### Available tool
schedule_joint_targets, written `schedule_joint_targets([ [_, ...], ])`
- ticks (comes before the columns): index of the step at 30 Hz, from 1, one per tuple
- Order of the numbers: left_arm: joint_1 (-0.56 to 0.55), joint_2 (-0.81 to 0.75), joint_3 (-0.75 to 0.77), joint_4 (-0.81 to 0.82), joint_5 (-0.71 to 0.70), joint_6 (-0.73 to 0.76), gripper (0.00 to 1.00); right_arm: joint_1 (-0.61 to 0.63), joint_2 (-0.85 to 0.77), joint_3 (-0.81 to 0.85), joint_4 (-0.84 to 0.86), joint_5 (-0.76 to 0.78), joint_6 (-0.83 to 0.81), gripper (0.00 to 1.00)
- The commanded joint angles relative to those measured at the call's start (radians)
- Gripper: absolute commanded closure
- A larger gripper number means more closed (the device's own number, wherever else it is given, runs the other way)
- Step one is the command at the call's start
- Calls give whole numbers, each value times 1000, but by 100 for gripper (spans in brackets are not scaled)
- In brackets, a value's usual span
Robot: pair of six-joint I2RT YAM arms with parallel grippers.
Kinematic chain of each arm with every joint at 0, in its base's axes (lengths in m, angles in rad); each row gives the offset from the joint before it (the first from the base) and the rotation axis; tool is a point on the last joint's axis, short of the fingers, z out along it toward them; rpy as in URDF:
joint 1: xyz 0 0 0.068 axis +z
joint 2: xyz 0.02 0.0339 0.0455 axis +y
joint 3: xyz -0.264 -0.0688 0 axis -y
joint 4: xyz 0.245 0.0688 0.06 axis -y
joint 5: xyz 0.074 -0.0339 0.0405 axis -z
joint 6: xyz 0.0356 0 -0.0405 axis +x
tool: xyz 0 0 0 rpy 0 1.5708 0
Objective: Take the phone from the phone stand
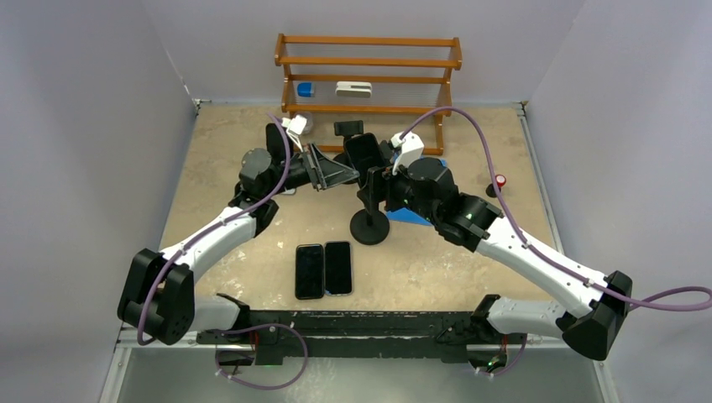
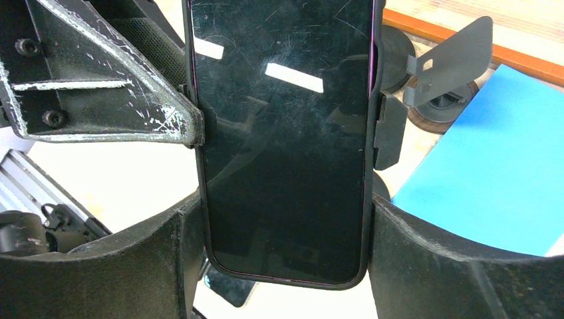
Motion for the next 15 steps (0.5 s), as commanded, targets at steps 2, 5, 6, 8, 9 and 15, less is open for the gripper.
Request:
schedule_joint_targets([
  [2, -7, -1, 65, -85, -21, 83, 100, -27, -15, 71, -44, 115, -60, 10],
  [5, -16, -1, 76, -98, -31, 89, 100, -25, -12, 79, -53, 118, -69, 3],
  [6, -17, 0, 79, -98, -33, 90, 100, -24, -13, 81, -56, 118, -72, 2],
  [8, -21, 1, 85, -102, -36, 91, 100, -23, -13, 82, -60, 118, -79, 1],
  [9, -23, 3, 89, -104, -37, 91, 100, -22, -14, 82, -60, 117, -82, 1],
  [15, -33, 11, 100, -116, -45, 97, 100, 2, -10, 102, -59, 113, -109, 1],
])
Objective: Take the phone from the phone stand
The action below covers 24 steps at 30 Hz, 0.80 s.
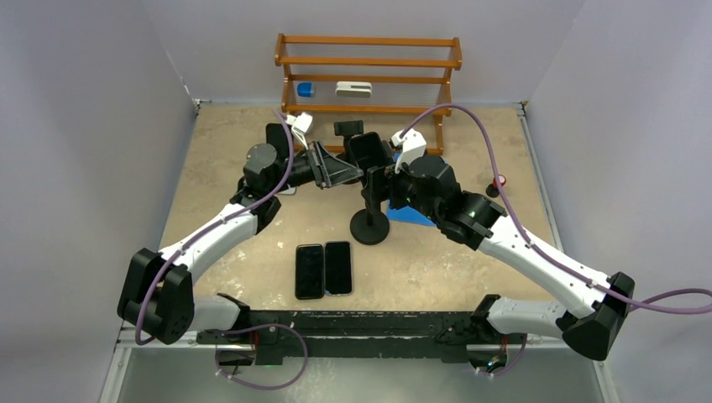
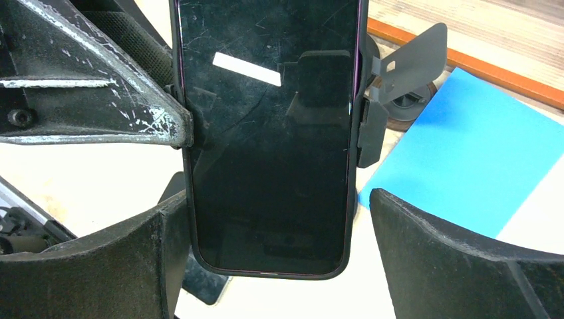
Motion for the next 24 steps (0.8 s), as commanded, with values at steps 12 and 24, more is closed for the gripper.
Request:
schedule_joint_targets([
  [12, -11, 12, 48, -13, -15, 47, 100, 31, 35, 79, 26, 160, -24, 1],
  [24, -11, 7, 43, -23, -21, 51, 100, 31, 32, 36, 92, 129, -39, 1],
])
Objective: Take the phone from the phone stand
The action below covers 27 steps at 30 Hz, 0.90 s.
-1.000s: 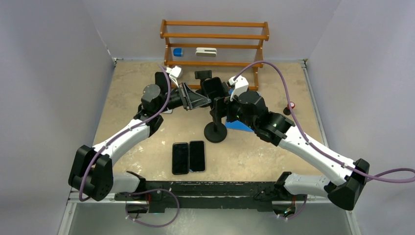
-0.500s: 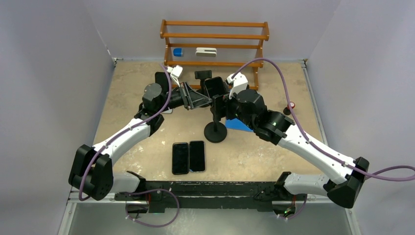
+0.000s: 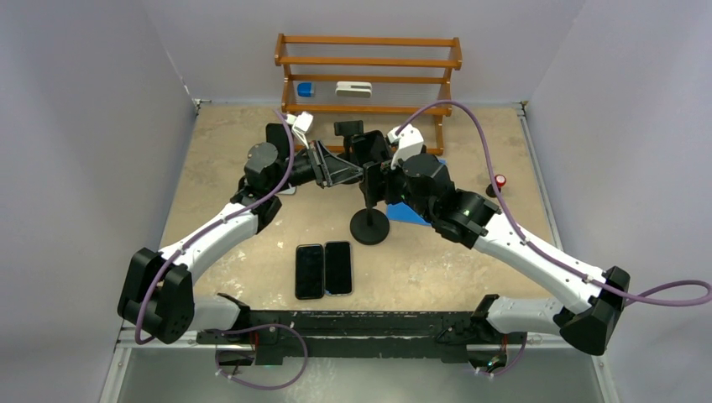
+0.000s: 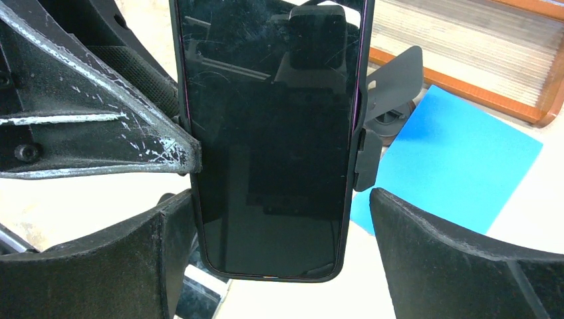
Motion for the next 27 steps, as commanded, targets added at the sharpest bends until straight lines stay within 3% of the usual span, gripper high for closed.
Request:
schedule_joint_targets([
  [1, -3, 2, 33, -7, -6, 35, 100, -2, 1, 0, 68, 21, -17, 1],
  [15, -3, 6, 31, -27, -19, 30, 100, 13, -17, -73, 132, 36, -39, 1],
  [20, -3, 7, 31, -27, -15, 27, 100, 12, -18, -92, 148, 68, -32, 8],
  [24, -3, 7, 26, -19, -3, 23, 100, 12, -20, -110, 169, 91, -7, 28],
  [27, -3, 1, 13, -9, 5, 26, 100, 12, -34, -122, 160, 97, 23, 61],
])
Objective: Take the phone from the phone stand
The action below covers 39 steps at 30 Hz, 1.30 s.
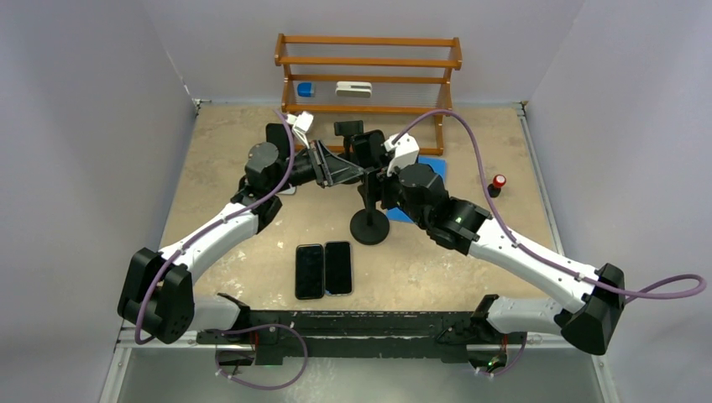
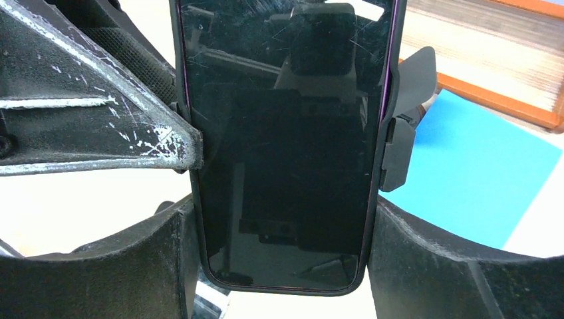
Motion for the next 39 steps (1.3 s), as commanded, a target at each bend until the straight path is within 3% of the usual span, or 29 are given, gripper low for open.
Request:
schedule_joint_targets([
  [1, 0, -4, 2, 4, 10, 29, 100, -7, -40, -24, 28, 84, 29, 70],
  [2, 2, -7, -6, 13, 8, 32, 100, -9, -50, -32, 32, 89, 29, 79],
  [3, 4, -9, -18, 25, 7, 36, 100, -12, -62, -37, 33, 84, 30, 95],
  [4, 8, -8, -30, 41, 8, 33, 100, -13, -68, -44, 32, 75, 37, 100],
  [21, 53, 68, -169, 384, 89, -127, 100, -78, -129, -150, 72, -80, 155, 100],
  [39, 55, 115, -173, 435, 105, -133, 100, -86, -169, -174, 149, -233, 176, 100],
])
